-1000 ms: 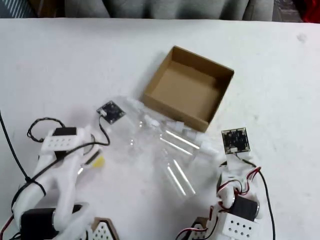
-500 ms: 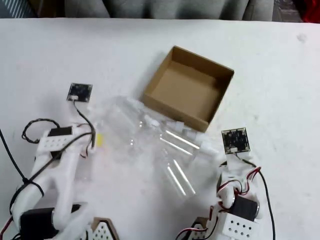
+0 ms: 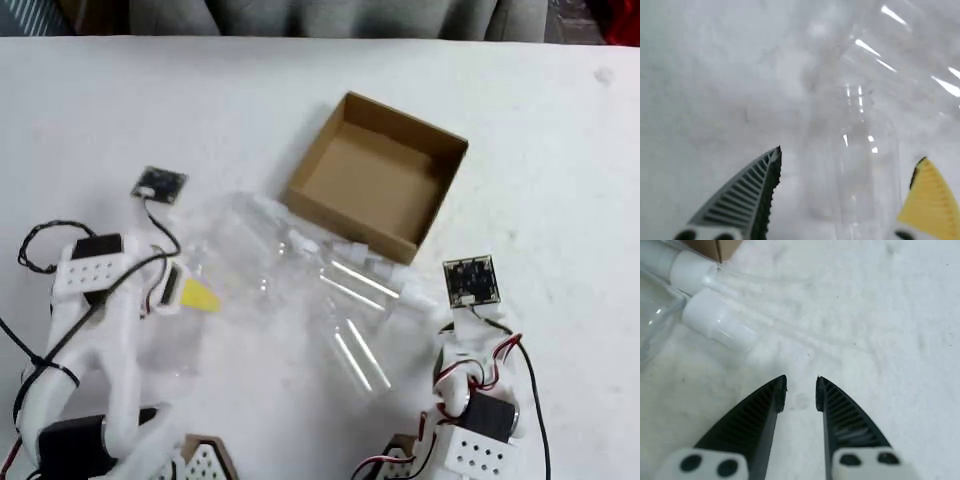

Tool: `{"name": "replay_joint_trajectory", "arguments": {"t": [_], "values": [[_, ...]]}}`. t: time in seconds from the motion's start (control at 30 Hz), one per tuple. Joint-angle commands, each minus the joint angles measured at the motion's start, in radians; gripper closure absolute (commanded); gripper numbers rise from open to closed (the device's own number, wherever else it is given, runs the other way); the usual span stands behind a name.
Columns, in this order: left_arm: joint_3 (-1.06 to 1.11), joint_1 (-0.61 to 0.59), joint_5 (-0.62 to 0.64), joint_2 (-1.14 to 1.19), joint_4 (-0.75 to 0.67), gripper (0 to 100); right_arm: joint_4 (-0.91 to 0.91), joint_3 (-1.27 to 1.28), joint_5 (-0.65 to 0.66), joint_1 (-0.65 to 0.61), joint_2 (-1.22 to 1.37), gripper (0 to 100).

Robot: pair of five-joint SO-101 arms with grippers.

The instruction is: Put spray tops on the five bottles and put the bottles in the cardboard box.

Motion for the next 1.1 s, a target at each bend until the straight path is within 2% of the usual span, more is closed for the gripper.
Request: {"name": "replay_joint_trajectory", "arguments": {"t": [0.0, 0.1, 0.33, 0.47, 0.6, 0.73, 0.83, 0.93, 1.07], "values": [[-0.057, 0.021, -0.084, -0.001, 0.071, 63, 0.005, 0.008, 0.011, 0.012, -0.007, 93.3], [-0.018, 0.048, -0.043, 0.001, 0.028, 63, 0.005, 0.008, 0.011, 0.012, -0.007, 93.3], [0.086, 0.125, -0.052, 0.024, -0.146, 63, 0.005, 0.008, 0.011, 0.012, -0.007, 93.3], [-0.014, 0.113, -0.051, 0.147, -0.107, 63, 0.005, 0.008, 0.011, 0.012, -0.007, 93.3], [-0.104, 0.104, -0.060, 0.254, -0.068, 68, 0.005, 0.008, 0.011, 0.013, -0.007, 93.3], [-0.101, 0.108, -0.063, 0.257, -0.058, 71, 0.005, 0.008, 0.011, 0.013, -0.007, 93.3], [-0.061, 0.127, -0.064, 0.242, -0.066, 79, 0.005, 0.008, 0.011, 0.013, -0.007, 93.3], [-0.040, 0.153, -0.064, 0.223, -0.072, 98, 0.005, 0.008, 0.011, 0.013, -0.007, 93.3], [-0.021, 0.151, -0.055, 0.202, -0.095, 96, 0.005, 0.008, 0.011, 0.013, -0.007, 93.3]]}}
